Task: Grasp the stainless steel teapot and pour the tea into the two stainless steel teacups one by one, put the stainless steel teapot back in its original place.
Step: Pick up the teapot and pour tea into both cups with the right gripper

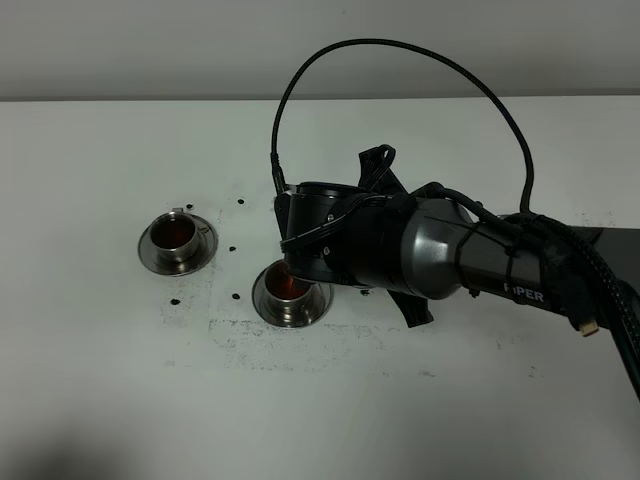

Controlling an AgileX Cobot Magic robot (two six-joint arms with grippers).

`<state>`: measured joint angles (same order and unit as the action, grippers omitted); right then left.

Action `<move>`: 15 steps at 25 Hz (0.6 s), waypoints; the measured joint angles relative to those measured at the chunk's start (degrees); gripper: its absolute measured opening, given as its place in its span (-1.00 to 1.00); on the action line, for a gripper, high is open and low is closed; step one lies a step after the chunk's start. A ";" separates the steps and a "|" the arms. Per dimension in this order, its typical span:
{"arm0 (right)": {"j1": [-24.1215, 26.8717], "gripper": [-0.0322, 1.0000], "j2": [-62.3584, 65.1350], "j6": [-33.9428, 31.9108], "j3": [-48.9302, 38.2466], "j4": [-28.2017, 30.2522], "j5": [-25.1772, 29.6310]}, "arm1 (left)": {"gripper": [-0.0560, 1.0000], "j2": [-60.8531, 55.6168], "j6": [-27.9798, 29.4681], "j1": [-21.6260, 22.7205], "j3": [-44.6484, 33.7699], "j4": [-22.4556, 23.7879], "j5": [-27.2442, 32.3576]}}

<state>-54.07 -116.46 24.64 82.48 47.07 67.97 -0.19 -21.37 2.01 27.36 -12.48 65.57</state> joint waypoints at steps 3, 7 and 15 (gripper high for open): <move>0.00 -0.60 0.00 0.00 0.00 0.00 0.00 | 0.10 0.00 0.00 0.00 0.00 0.00 0.05; 0.00 -0.60 0.00 0.00 0.00 0.09 -0.05 | 0.10 0.00 0.00 0.00 0.00 0.00 0.05; 0.00 -0.60 0.00 0.05 0.00 0.13 -0.05 | 0.10 0.00 0.00 0.00 0.00 0.00 0.05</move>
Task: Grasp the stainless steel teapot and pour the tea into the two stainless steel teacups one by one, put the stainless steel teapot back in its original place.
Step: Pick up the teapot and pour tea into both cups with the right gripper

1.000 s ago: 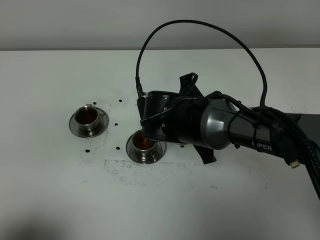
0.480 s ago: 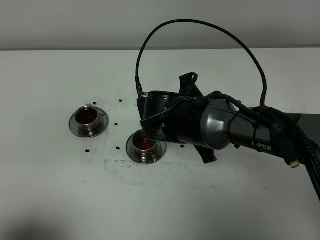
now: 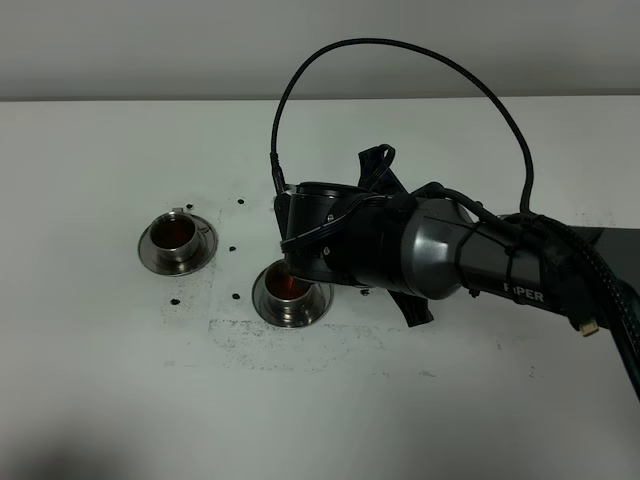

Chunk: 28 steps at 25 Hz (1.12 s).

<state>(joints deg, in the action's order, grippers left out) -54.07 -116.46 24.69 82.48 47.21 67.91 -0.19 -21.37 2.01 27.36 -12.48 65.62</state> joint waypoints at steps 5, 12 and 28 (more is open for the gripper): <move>0.00 -0.60 0.00 0.05 0.00 0.43 0.00 | 0.10 0.00 0.00 0.00 0.00 0.00 0.00; 0.00 -0.60 0.00 0.24 0.00 1.49 0.00 | 0.10 0.00 0.00 0.00 0.00 0.00 0.00; 0.00 -0.60 0.00 1.01 0.00 1.61 -0.04 | 0.10 0.00 0.00 0.00 0.00 0.00 0.00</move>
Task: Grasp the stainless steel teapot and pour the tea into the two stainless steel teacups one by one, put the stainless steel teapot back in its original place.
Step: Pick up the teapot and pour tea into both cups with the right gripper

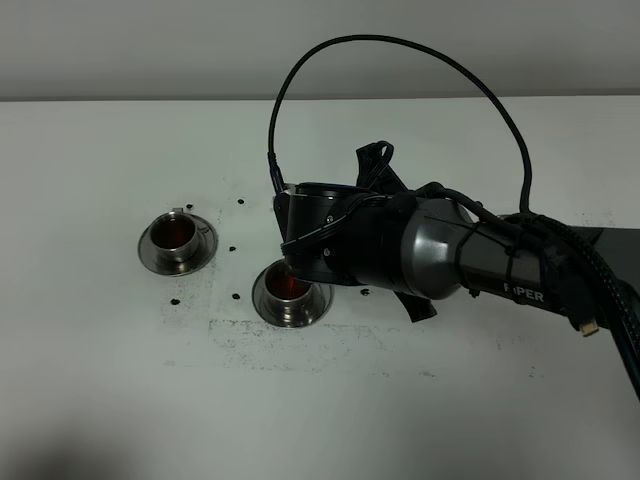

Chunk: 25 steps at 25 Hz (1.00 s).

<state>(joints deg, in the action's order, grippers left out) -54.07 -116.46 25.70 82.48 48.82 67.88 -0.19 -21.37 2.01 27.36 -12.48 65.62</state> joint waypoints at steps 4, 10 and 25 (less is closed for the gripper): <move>0.00 -0.60 0.00 0.10 0.00 0.00 0.00 | 0.10 0.00 0.00 0.00 0.00 0.00 0.00; 0.00 -0.60 0.00 0.41 0.00 1.46 0.00 | 0.10 0.00 0.00 0.00 0.00 0.00 0.00; 0.00 -0.60 0.00 0.45 0.00 1.67 -0.47 | 0.10 0.00 0.00 0.00 0.00 0.04 0.00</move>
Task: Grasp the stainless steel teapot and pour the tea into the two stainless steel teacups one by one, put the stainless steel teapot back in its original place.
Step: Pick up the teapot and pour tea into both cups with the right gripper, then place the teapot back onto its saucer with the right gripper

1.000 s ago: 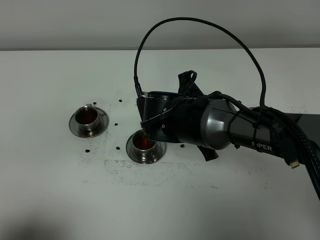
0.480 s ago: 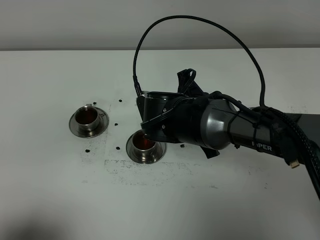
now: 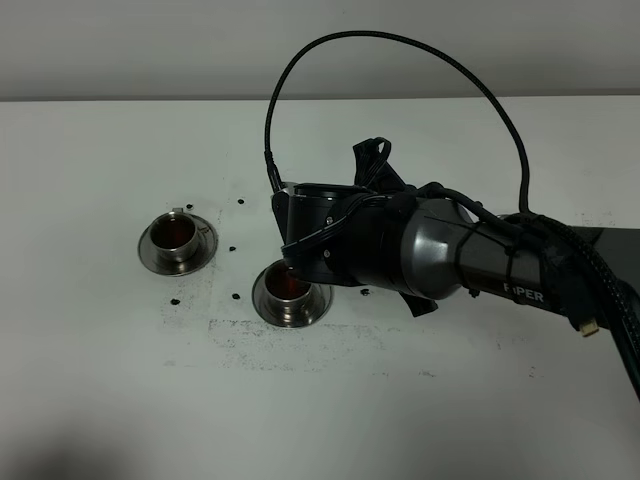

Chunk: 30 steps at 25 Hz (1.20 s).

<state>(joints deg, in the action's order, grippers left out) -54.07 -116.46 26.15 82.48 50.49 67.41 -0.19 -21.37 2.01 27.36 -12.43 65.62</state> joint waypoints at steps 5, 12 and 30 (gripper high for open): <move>0.00 -0.60 0.00 0.00 0.00 0.00 -0.05 | 0.10 0.00 0.00 0.00 0.00 0.00 0.00; 0.00 -0.60 0.00 0.00 0.00 -0.11 -0.15 | 0.10 0.00 0.00 0.00 0.00 0.00 0.00; 0.00 -0.60 2.83 -9.24 4.09 -11.00 -0.71 | 0.10 0.00 0.00 0.00 0.00 0.08 0.00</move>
<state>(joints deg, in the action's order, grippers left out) -54.07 -113.63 16.92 86.58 39.48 66.70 -0.19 -21.37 2.01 27.36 -12.36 65.62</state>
